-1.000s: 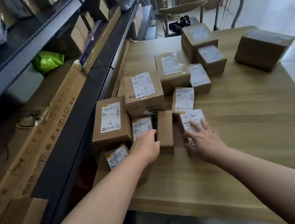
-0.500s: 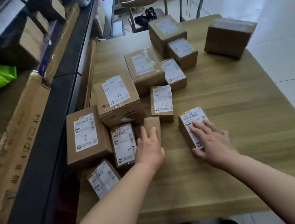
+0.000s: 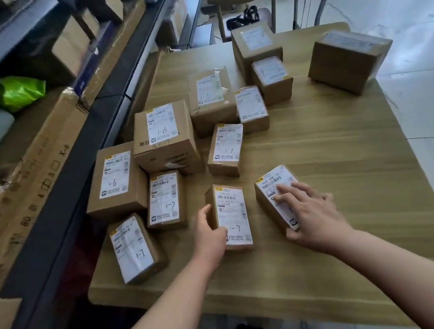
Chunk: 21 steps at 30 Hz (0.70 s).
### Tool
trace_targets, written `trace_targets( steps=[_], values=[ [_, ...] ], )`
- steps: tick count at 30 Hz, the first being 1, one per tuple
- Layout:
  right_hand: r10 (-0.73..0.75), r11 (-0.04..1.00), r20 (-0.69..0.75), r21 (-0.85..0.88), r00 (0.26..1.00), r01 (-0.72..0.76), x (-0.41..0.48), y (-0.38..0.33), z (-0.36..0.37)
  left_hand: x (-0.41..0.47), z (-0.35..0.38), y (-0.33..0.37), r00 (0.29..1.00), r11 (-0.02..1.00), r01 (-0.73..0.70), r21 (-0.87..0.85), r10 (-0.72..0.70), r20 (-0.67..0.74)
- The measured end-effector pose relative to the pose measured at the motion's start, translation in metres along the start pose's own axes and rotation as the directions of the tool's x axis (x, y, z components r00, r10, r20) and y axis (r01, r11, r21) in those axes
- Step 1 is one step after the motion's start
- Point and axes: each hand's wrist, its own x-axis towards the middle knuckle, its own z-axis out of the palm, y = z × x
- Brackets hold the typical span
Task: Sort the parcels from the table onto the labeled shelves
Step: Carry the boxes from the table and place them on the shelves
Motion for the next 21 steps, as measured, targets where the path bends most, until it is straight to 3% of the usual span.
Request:
trace_targets(
  steps=[4, 8, 13, 21],
  values=[
    [-0.054, 0.999, -0.004, 0.010, 0.999, 0.054, -0.004, 0.010, 0.002, -0.001, 0.013, -0.005, 0.989, 0.970, 0.057, 0.235, -0.022, -0.147],
    [-0.082, 0.995, -0.002, 0.053, 0.997, 0.082, 0.000, 0.014, 0.004, -0.010, 0.037, -0.005, 0.988, 0.878, 0.050, 0.476, 0.027, -0.154],
    [-0.105, 0.988, -0.016, 0.111, 0.994, 0.106, 0.000, 0.022, 0.009, -0.013, 0.054, -0.004, 0.985, 0.786, 0.098, 0.611, 0.011, -0.172],
    [0.015, 0.978, -0.010, 0.206, 1.000, -0.013, -0.004, 0.018, 0.014, -0.026, 0.050, -0.013, 0.994, 0.691, 0.096, 0.716, -0.035, -0.099]
  ],
)
